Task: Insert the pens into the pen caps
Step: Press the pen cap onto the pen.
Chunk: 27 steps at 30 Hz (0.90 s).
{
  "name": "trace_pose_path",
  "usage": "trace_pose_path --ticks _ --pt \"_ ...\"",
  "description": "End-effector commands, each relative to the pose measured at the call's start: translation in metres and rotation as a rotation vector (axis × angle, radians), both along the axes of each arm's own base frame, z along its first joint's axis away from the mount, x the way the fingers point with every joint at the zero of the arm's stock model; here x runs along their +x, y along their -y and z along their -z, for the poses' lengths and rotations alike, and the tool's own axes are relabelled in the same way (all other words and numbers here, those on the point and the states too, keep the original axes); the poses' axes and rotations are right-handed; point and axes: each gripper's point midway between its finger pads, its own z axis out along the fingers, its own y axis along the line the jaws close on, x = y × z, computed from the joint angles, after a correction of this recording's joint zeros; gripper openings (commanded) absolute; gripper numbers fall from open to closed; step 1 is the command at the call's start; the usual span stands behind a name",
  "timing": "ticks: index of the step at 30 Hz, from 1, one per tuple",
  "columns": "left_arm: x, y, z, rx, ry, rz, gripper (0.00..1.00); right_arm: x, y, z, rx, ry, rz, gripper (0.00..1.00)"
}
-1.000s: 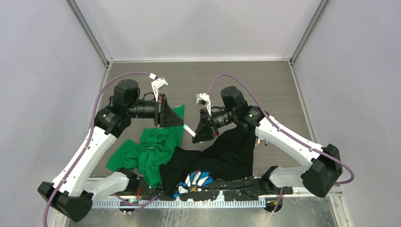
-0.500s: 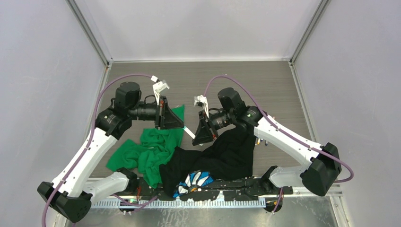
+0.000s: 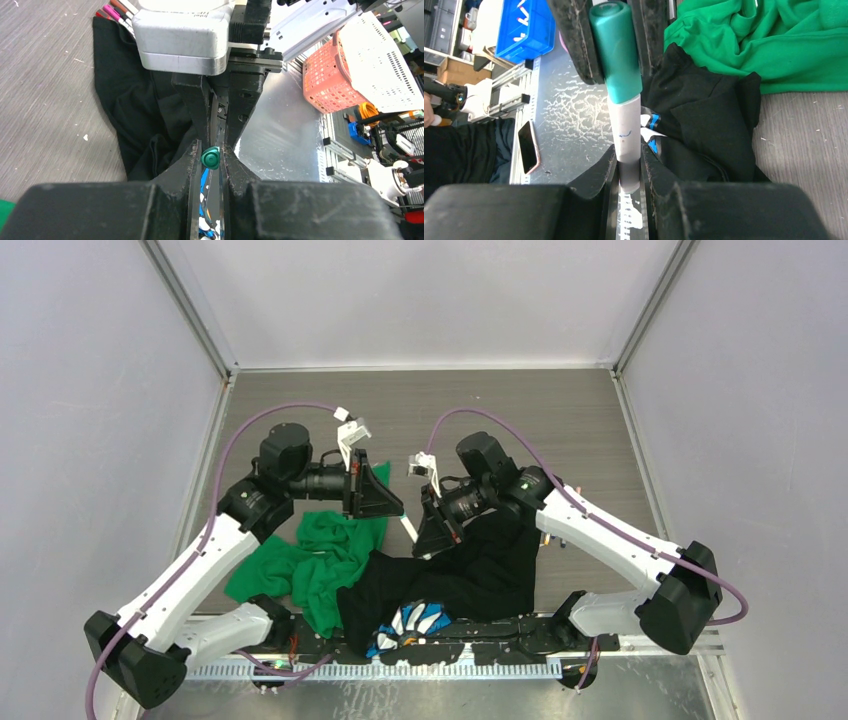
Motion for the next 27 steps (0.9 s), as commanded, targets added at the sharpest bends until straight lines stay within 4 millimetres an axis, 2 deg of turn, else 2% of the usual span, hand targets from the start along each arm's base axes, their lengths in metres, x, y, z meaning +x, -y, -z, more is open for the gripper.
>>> trace_pose_path --ticks 1,7,14,19,27 --pt "-0.073 0.005 0.005 -0.020 -0.173 0.314 0.00 0.046 -0.021 -0.058 0.181 0.258 0.098 0.01" --pt "-0.098 0.004 0.027 0.060 -0.217 0.382 0.00 0.046 -0.019 -0.061 0.181 0.275 0.106 0.01" --pt "-0.111 -0.007 0.035 0.104 -0.256 0.387 0.00 0.048 -0.012 -0.064 0.177 0.299 0.124 0.01" --pt "-0.116 -0.009 0.030 0.091 -0.266 0.408 0.00 0.050 -0.006 -0.065 0.185 0.299 0.127 0.01" --pt "-0.118 -0.003 0.012 0.006 -0.292 0.452 0.00 0.049 -0.009 -0.059 0.206 0.283 0.109 0.01"
